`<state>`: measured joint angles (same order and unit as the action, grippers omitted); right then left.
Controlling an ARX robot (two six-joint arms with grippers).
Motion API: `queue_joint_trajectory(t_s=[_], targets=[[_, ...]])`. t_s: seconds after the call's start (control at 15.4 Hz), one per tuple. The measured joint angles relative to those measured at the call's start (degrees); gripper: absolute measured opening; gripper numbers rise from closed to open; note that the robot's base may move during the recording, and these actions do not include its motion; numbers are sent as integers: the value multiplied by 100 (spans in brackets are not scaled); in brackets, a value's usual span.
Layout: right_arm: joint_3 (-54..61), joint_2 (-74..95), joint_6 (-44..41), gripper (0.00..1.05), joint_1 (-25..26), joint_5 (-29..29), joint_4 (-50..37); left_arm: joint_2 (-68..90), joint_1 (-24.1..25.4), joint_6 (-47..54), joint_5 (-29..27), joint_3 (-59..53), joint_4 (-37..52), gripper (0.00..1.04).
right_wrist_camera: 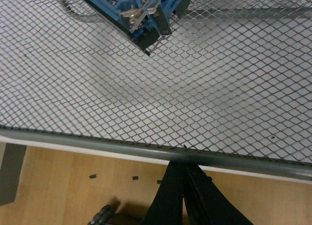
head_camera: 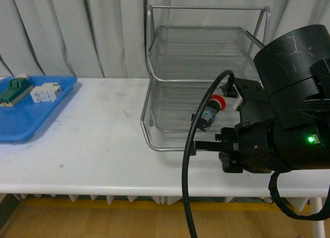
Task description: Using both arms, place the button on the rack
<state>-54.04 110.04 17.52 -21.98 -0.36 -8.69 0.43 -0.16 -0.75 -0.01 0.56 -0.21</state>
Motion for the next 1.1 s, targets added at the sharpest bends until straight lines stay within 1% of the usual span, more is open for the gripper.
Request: queue_joint_trajectory(t_s=[0.19,0.65,1.1], targets=[[-304,96,-46,2,114,70,175,0,0,0,2,0,0,98],[-1432,789,-103,2,669,98,533,0,0,-2,0,0,0,98],[-2426,1486,-216,2,1019,192,785,0,0,-2,2,0,-2,98]])
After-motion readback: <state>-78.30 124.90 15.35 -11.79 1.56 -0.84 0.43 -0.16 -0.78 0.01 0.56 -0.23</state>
